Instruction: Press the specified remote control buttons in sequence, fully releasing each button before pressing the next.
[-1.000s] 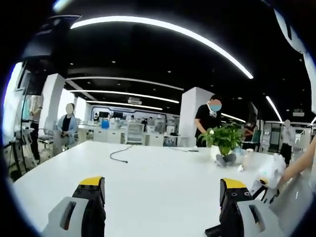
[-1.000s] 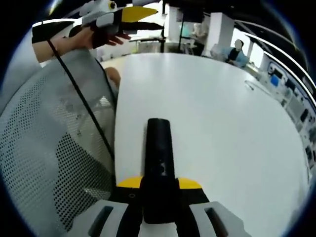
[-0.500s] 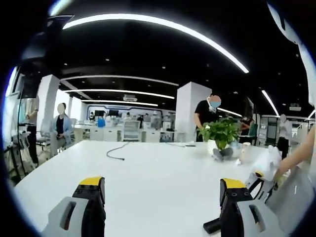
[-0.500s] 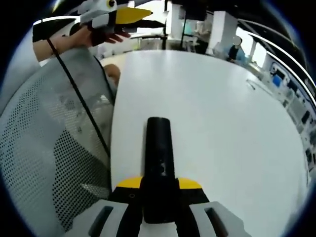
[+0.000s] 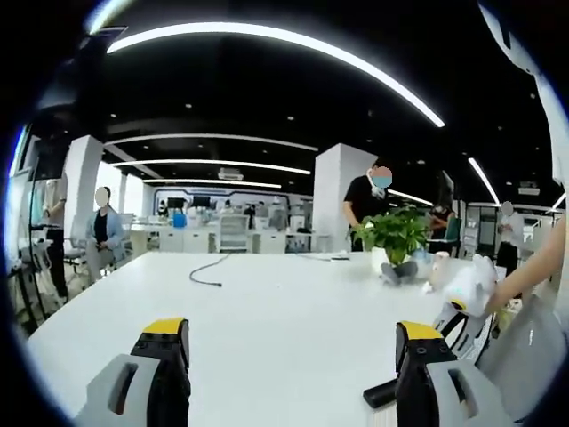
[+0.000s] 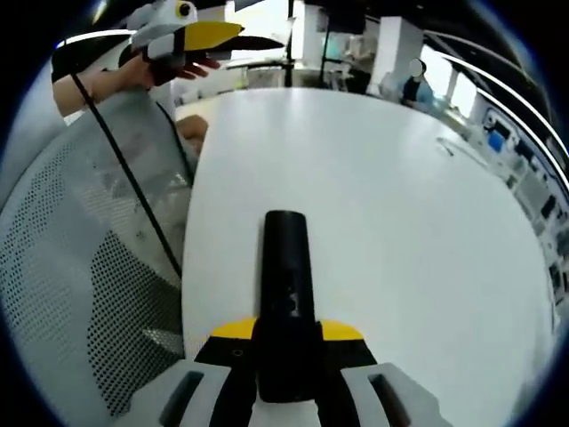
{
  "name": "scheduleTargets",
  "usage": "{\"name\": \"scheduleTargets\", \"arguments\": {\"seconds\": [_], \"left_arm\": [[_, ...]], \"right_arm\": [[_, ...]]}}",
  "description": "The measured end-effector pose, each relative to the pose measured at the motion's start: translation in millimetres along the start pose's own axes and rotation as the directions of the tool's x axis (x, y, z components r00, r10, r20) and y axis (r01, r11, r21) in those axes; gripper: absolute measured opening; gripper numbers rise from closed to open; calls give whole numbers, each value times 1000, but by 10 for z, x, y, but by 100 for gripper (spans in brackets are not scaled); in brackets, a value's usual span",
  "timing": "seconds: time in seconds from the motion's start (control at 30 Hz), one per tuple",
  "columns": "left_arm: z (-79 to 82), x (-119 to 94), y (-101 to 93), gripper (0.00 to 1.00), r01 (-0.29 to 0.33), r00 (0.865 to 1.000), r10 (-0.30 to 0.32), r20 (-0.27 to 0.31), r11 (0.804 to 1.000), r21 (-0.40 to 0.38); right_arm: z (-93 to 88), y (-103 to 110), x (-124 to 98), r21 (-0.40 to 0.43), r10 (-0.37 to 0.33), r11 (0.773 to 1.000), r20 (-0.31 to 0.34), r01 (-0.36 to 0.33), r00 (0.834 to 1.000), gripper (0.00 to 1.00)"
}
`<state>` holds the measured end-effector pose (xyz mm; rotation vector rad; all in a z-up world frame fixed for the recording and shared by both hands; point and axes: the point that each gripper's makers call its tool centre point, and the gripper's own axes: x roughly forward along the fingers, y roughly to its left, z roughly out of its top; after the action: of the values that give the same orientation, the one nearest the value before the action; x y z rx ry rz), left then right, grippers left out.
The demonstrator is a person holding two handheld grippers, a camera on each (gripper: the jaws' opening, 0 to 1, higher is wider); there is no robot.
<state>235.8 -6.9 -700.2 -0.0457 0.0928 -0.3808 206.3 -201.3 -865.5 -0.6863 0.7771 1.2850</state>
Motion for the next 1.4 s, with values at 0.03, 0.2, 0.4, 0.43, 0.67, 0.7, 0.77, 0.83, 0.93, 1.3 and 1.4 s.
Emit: {"name": "scheduleTargets", "arguments": {"seconds": [0.03, 0.2, 0.4, 0.43, 0.67, 0.7, 0.77, 0.83, 0.93, 1.3, 1.4], "left_arm": [[-1, 0, -1, 99, 1, 1000, -1, 0, 1000, 0], [-15, 6, -3, 99, 2, 1000, -2, -8, 1000, 2], [-23, 10, -3, 99, 2, 1000, -2, -12, 1000, 6], [-26, 10, -3, 99, 2, 1000, -2, -13, 1000, 6], [-62, 19, -33, 99, 13, 999, -12, -32, 1000, 23], [-70, 21, -36, 99, 14, 999, -13, -36, 1000, 28], [-77, 23, -43, 99, 17, 999, -15, -41, 999, 36], [-78, 22, -44, 99, 18, 999, -16, -42, 999, 41], [-73, 19, -46, 99, 20, 999, -18, -40, 999, 38], [-58, 5, -21, 98, 11, 999, -10, -30, 1000, 26], [-70, 7, -22, 98, 11, 999, -9, -37, 999, 36]], "right_arm": [[1, -8, 1, 0, 0, 1000, 1, 0, 1000, 21], [1, -36, 1, 2, 0, 1000, 1, 0, 1000, 21], [5, -86, 10, 6, -1, 1000, -3, 1, 1000, 21], [8, -103, 16, 6, -6, 1000, -8, 6, 1000, 21], [15, -151, 16, 12, -8, 1000, -14, 8, 1000, 21], [18, -155, 15, 11, -7, 1000, -15, 7, 1000, 21], [17, -165, 18, 11, -6, 1000, -14, 6, 1000, 21], [18, -177, 21, 11, -5, 1000, -13, 5, 1000, 21], [23, -198, 24, 15, -7, 1000, -11, 7, 1000, 21], [35, -268, 32, 8, 0, 1000, -12, 0, 1000, 21], [37, -303, 36, 10, -2, 1000, -7, 2, 1000, 21]]}}
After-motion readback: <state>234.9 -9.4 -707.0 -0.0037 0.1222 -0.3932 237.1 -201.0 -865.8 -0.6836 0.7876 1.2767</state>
